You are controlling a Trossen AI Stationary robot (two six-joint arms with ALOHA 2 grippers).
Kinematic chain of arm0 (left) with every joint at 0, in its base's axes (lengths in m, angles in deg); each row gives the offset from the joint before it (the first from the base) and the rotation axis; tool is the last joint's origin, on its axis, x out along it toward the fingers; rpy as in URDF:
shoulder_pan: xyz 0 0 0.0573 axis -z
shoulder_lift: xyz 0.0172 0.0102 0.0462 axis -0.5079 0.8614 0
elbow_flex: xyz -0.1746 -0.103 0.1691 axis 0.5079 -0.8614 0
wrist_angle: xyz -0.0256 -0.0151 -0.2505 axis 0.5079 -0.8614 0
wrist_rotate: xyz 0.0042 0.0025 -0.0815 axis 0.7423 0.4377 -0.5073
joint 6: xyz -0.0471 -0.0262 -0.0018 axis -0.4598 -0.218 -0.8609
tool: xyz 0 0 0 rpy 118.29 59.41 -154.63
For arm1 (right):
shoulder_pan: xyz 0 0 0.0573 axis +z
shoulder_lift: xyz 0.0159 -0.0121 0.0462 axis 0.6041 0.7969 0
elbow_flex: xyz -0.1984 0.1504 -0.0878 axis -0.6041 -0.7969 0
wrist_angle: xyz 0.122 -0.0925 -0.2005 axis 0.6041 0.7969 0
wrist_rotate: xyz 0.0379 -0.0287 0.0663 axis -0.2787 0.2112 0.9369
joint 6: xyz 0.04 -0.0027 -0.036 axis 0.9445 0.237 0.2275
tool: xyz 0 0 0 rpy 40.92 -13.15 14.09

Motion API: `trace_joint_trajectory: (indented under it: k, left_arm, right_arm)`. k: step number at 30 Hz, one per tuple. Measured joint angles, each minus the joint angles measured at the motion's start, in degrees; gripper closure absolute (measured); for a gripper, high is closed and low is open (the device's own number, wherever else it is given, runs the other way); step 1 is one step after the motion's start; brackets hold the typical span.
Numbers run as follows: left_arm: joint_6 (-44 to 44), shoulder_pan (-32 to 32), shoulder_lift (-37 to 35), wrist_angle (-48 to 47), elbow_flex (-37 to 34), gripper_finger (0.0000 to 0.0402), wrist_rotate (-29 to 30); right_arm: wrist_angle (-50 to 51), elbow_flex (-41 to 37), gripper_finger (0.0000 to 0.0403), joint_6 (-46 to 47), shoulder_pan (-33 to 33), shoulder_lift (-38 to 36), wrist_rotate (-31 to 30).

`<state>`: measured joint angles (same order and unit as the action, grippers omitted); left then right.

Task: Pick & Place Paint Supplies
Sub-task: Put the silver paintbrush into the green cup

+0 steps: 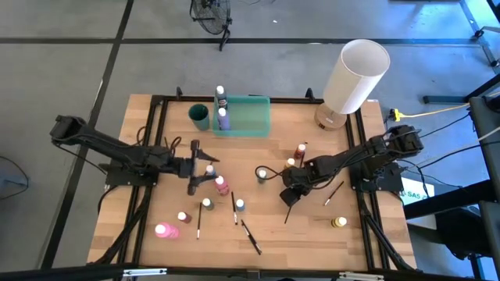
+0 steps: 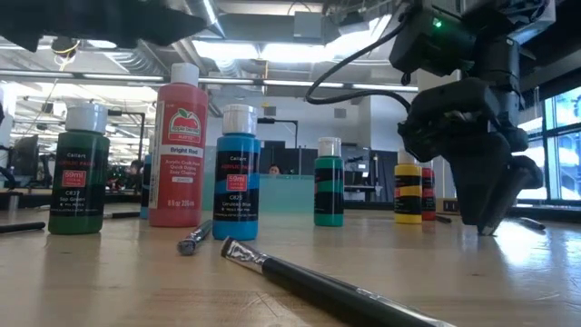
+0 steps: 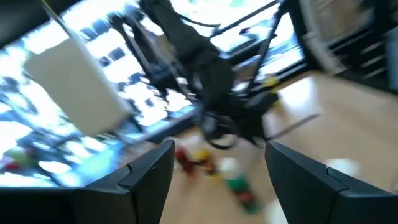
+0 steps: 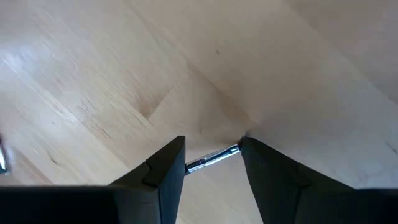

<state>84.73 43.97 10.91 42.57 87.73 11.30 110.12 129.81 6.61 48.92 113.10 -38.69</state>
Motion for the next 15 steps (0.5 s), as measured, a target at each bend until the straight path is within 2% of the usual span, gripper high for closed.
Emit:
trace_joint_trajectory:
  k: [3, 8, 12, 15]
  left_arm:
    - [6.82, -0.06, 5.3, 7.04, 0.0, 0.0155, 0.8]
    - [19.41, 0.13, 13.38, 12.95, 0.02, 0.0158, -3.65]
    - [32.21, 1.49, 18.12, 16.02, 1.54, 0.0162, -0.11]
    - [37.3, 2.61, 20.59, 16.07, 3.99, 0.0162, 2.11]
  right_arm:
    - [-1.89, -0.05, 0.0234, -0.77, -0.68, 0.02, 0.43]
    - [-5.58, -0.13, 0.0234, -0.13, -2.09, 0.17, 0.95]
    - [-6.04, -0.13, 0.0234, 0.96, -2.8, 0.17, 1.06]
    - [-6.13, -0.13, 0.0234, 2.06, -2.83, 0.17, 1.06]
